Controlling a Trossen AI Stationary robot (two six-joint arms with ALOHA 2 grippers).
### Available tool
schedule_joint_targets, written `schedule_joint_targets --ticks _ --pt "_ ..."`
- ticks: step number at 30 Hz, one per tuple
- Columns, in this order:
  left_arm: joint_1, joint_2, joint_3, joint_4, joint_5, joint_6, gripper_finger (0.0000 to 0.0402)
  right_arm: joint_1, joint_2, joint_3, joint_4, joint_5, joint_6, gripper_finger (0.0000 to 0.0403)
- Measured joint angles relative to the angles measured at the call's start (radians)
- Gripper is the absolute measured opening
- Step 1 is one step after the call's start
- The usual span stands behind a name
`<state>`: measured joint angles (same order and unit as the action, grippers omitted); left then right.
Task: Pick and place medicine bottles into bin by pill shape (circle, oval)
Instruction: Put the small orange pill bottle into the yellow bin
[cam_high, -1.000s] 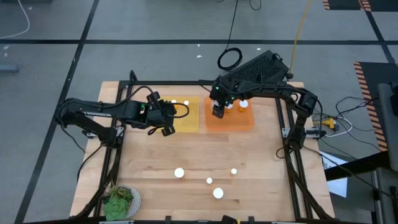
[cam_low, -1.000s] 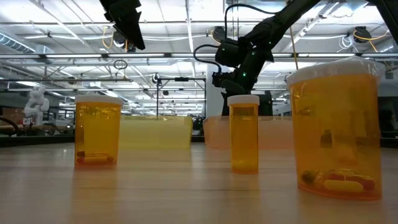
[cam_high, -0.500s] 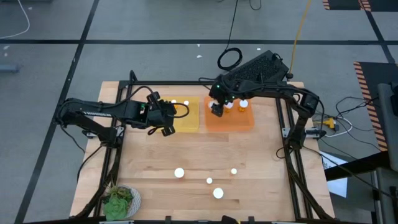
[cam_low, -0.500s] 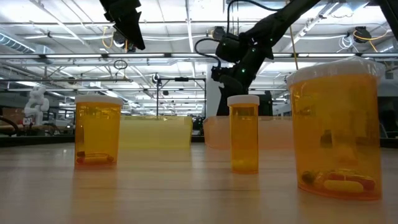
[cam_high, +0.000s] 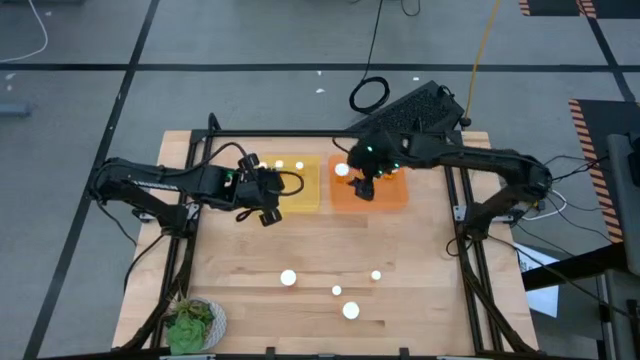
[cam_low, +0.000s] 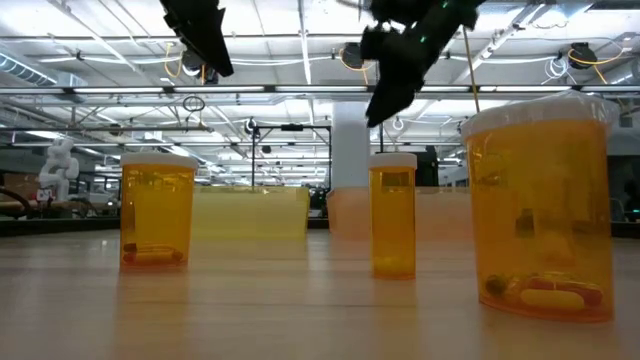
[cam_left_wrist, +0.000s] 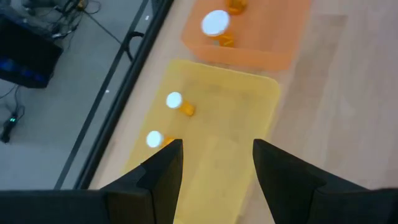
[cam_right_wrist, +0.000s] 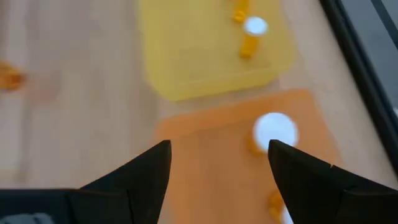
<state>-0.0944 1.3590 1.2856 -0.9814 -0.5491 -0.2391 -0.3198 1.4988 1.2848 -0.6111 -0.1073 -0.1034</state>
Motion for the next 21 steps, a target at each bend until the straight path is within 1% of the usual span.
schedule_joint_targets --ticks 5,12,15,21 --pt "-0.070 0.000 0.000 0.020 0.000 -0.013 0.0198 0.104 -0.151 -0.121 0.045 0.002 0.029 0.0263" --pt "-0.175 0.000 0.000 0.096 0.002 -0.005 0.0198 0.236 -0.356 -0.357 0.218 0.013 0.073 0.0263" --pt "-0.213 0.000 0.000 0.124 0.002 -0.026 0.0198 0.296 -0.420 -0.449 0.303 0.059 0.094 0.0263" --pt "-0.308 0.054 -0.001 0.115 0.001 -0.127 0.0198 0.414 -0.484 -0.563 0.361 0.145 0.141 0.0263"
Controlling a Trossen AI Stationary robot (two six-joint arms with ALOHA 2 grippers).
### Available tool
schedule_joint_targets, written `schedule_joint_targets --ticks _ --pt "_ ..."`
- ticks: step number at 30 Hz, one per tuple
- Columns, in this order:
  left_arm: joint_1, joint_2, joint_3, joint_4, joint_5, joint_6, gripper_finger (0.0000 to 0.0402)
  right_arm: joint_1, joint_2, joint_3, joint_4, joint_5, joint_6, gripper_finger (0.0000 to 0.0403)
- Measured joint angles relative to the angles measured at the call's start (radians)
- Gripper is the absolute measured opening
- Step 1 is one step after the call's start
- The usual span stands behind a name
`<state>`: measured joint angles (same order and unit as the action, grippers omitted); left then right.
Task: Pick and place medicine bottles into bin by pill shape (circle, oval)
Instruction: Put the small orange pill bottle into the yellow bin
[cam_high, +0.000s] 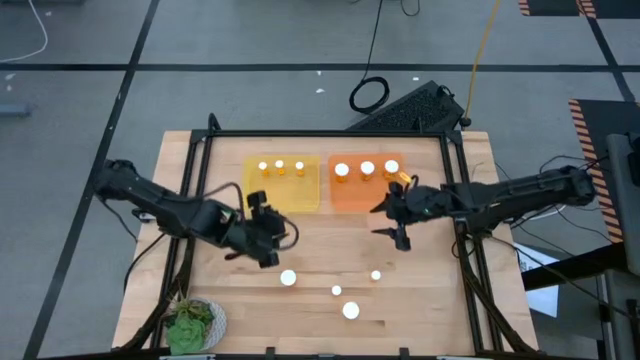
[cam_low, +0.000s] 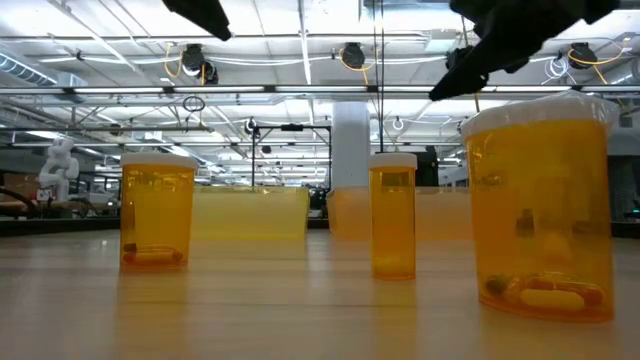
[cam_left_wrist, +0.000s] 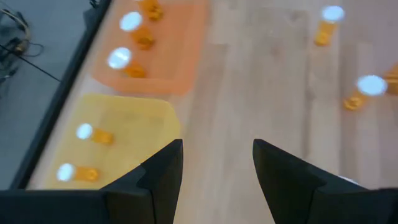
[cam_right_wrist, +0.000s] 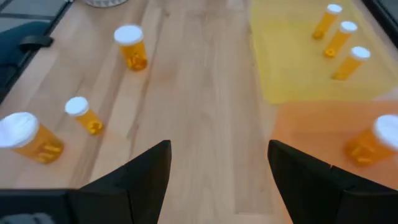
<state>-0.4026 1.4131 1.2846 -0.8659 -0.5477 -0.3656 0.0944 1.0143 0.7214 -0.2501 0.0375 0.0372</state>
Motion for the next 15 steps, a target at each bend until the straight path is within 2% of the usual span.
schedule_joint_targets --ticks 4,8,11,15 --pt "-0.051 0.067 0.001 0.001 0.001 -0.037 0.0198 0.066 -0.002 -0.029 0.007 0.074 0.046 0.0263" --pt "-0.082 0.132 0.000 0.049 0.003 -0.047 0.0198 0.119 -0.002 -0.057 0.061 0.094 0.072 0.0263" --pt "-0.092 0.182 0.000 0.156 0.029 0.003 0.0198 0.149 -0.002 -0.070 0.108 0.096 0.075 0.0263" --pt "-0.086 0.250 0.001 0.337 0.116 0.089 0.0208 0.168 -0.002 -0.073 0.120 0.109 0.075 0.0263"
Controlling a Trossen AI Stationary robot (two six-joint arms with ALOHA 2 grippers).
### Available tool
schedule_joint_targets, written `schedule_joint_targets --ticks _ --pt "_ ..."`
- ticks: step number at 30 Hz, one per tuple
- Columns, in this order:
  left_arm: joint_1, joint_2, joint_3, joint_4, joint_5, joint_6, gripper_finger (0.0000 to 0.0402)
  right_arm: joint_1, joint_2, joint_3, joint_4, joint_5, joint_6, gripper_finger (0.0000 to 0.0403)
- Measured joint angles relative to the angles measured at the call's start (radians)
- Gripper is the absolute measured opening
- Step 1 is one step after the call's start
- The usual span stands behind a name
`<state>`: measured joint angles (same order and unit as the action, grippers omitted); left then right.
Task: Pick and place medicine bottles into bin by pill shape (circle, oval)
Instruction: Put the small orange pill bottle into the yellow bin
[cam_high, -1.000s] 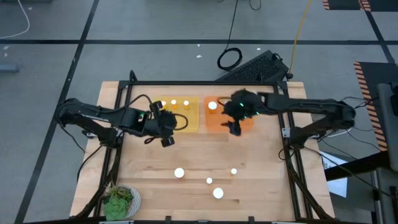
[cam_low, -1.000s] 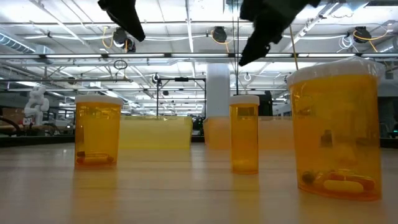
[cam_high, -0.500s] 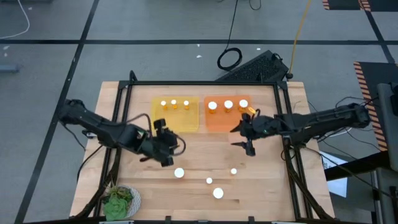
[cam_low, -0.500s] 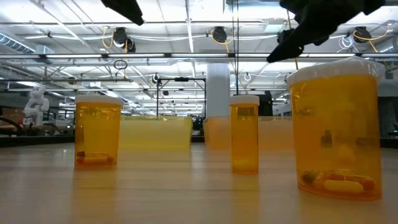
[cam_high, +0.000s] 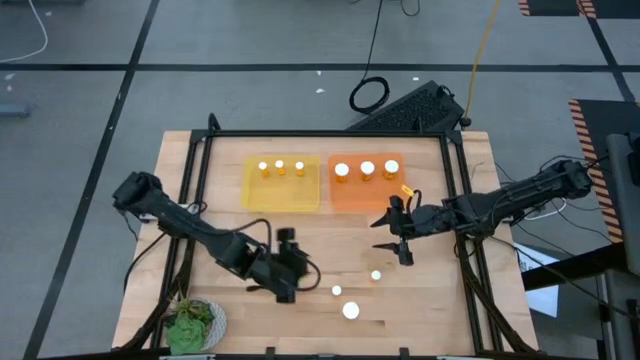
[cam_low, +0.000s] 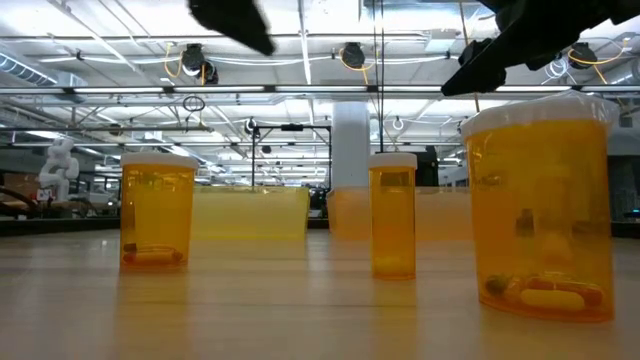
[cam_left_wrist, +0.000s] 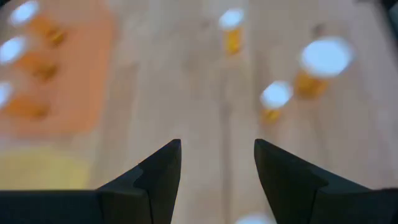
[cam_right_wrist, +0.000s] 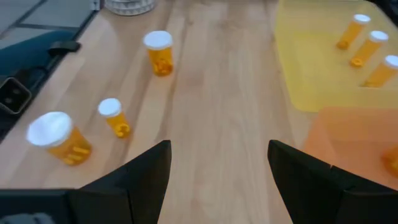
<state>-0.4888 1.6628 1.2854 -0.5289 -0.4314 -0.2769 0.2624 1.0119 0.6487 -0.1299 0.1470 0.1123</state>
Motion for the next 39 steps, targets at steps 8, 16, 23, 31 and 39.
schedule_joint_targets --ticks 8,16,23,31,39 --pt "0.030 0.147 0.002 0.206 0.144 0.070 0.0263 0.008 0.000 0.000 -0.006 0.041 0.005 0.0263" --pt "0.052 0.236 0.037 0.273 0.243 0.087 0.0284 0.008 0.000 0.000 -0.020 0.041 0.008 0.0263" --pt "0.058 0.277 0.049 0.316 0.260 0.117 0.0274 0.008 0.000 0.000 -0.019 0.040 0.008 0.0263" --pt "0.068 0.304 0.048 0.352 0.250 0.156 0.0274 0.008 0.000 0.000 -0.016 0.040 0.008 0.0263" --pt "0.086 0.350 0.048 0.398 0.285 0.178 0.0273 0.008 0.000 0.000 -0.016 0.036 0.008 0.0263"
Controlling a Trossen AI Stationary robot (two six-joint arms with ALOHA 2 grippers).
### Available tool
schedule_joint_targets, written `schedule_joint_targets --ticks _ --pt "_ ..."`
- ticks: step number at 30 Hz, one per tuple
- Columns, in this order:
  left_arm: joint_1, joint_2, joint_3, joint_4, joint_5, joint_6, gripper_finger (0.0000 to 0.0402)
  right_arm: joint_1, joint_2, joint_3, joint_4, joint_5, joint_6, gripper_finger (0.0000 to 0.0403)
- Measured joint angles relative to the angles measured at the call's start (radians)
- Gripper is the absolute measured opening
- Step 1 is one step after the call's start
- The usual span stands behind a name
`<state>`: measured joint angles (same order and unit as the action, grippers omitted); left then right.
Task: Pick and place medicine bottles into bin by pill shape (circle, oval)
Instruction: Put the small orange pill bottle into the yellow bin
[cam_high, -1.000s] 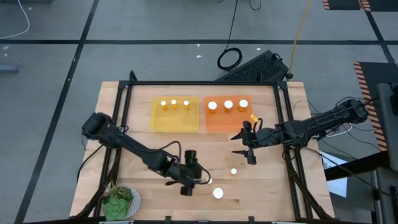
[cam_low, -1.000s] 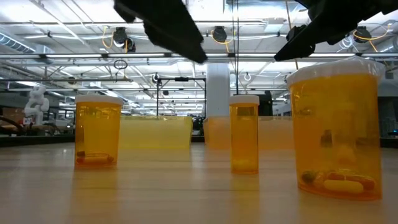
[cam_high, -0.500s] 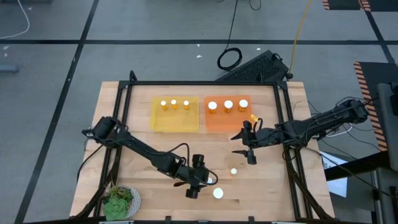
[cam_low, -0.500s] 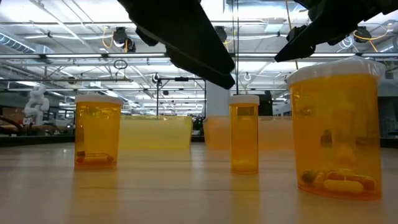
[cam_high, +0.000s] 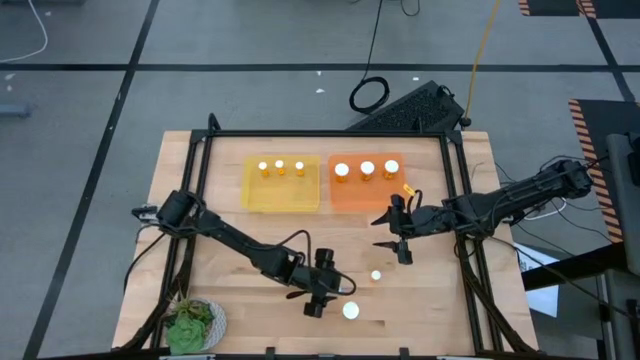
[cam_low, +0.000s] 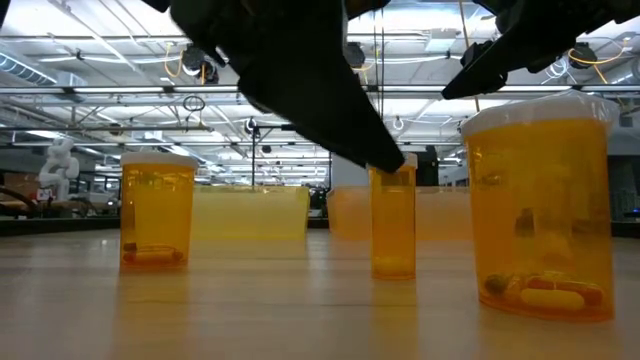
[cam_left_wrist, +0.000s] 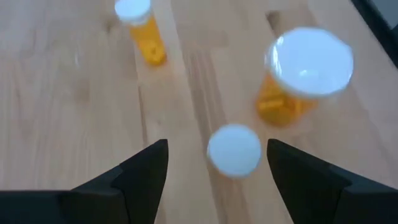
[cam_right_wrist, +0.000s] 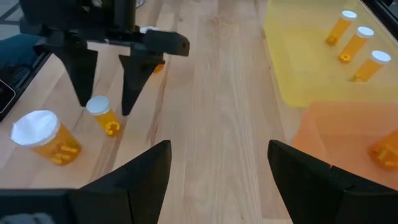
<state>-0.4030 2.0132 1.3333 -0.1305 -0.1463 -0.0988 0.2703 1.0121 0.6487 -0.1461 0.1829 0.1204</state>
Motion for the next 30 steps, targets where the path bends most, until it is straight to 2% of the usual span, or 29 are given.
schedule_joint_targets --ticks 13,23,30 --pt "0.005 0.034 0.000 0.032 0.026 0.042 0.0270 0.000 0.000 0.000 -0.001 0.000 0.000 0.0263" --pt "0.004 0.034 0.000 0.032 0.024 0.044 0.0177 0.000 0.000 0.000 -0.002 0.000 0.000 0.0263" --pt "0.004 0.034 0.000 0.031 0.034 0.044 0.0137 0.000 0.000 0.000 -0.004 0.000 0.000 0.0263"
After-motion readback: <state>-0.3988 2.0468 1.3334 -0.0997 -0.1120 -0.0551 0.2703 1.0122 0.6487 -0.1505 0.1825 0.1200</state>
